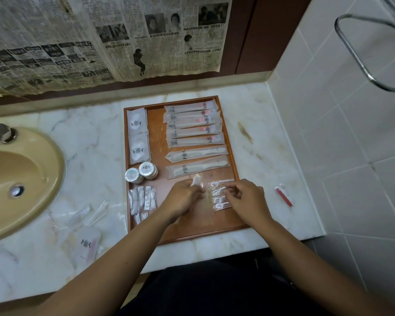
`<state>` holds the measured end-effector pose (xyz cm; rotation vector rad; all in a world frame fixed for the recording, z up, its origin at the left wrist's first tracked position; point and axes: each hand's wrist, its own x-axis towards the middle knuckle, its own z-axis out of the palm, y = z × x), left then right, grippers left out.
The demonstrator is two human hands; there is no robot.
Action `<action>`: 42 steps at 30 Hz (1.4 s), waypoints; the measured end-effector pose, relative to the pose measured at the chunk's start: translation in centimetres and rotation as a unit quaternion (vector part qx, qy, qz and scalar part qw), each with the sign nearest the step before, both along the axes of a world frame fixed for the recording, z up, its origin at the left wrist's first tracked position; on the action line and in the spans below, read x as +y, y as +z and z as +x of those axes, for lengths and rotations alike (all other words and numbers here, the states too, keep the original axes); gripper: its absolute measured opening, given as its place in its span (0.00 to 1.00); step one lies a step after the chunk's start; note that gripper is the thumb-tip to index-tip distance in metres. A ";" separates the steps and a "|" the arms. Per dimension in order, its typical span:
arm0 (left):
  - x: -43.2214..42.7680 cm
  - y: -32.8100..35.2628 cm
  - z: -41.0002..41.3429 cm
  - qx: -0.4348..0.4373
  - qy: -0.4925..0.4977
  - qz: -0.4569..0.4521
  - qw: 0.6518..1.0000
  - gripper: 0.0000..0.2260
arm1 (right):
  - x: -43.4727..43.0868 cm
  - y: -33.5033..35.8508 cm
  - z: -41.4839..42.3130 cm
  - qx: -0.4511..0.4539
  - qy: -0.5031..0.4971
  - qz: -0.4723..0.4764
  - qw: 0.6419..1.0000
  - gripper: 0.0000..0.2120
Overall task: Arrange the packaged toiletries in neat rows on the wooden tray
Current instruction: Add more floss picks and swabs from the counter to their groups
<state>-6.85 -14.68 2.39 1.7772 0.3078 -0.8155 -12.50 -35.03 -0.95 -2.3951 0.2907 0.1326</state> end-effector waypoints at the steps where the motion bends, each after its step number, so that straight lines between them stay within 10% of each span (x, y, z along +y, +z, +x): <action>1: -0.2 -0.1 0.0 -0.003 -0.011 -0.001 1.000 0.09 | 0.1 0.7 0.5 0.040 -0.042 0.067 0.996 0.07; 10: -2.1 -0.3 -0.2 -0.098 -0.049 0.004 0.994 0.12 | 0.4 3.7 1.6 0.196 -0.075 0.292 0.933 0.07; 21: -2.5 -0.9 -0.3 -0.129 -0.001 0.011 0.992 0.24 | 0.2 3.6 1.1 0.189 -0.134 0.308 0.923 0.05; 33: -0.3 -2.1 0.1 -0.094 0.073 0.034 0.992 0.11 | -2.8 1.0 3.5 0.158 -0.023 0.041 0.986 0.03; 42: 0.6 -0.8 0.6 -0.008 0.150 -0.004 0.989 0.13 | -3.2 1.1 7.1 0.143 0.166 -0.103 0.970 0.05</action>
